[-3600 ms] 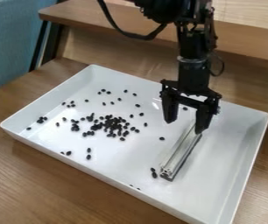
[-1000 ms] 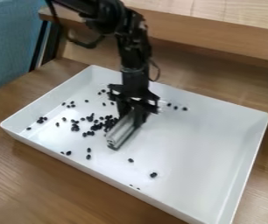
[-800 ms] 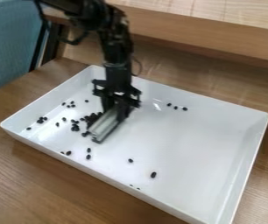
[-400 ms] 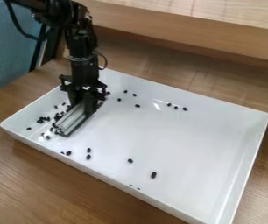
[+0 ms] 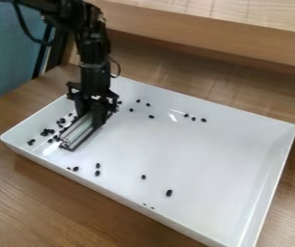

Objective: Sweep into pile

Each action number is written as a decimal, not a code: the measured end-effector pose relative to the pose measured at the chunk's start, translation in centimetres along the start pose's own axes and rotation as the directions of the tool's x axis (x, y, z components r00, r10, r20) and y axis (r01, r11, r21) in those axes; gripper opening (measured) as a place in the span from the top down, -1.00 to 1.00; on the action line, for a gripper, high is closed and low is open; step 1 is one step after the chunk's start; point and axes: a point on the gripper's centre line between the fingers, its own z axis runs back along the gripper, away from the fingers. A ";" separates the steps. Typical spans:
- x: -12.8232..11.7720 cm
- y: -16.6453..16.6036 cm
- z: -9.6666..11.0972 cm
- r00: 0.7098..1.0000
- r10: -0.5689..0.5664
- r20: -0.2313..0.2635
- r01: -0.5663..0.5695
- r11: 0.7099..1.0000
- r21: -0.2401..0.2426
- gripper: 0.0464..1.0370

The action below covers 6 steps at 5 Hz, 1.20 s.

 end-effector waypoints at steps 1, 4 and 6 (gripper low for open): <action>0.7 -2.4 -0.1 1.000 -0.017 -0.001 0.017 0.999 -0.047 -0.48; 0.2 -5.3 4.4 0.995 -0.058 0.075 0.067 0.991 -0.119 -0.93; -0.2 -7.8 8.4 0.982 -0.131 0.135 0.145 0.984 -0.100 -0.93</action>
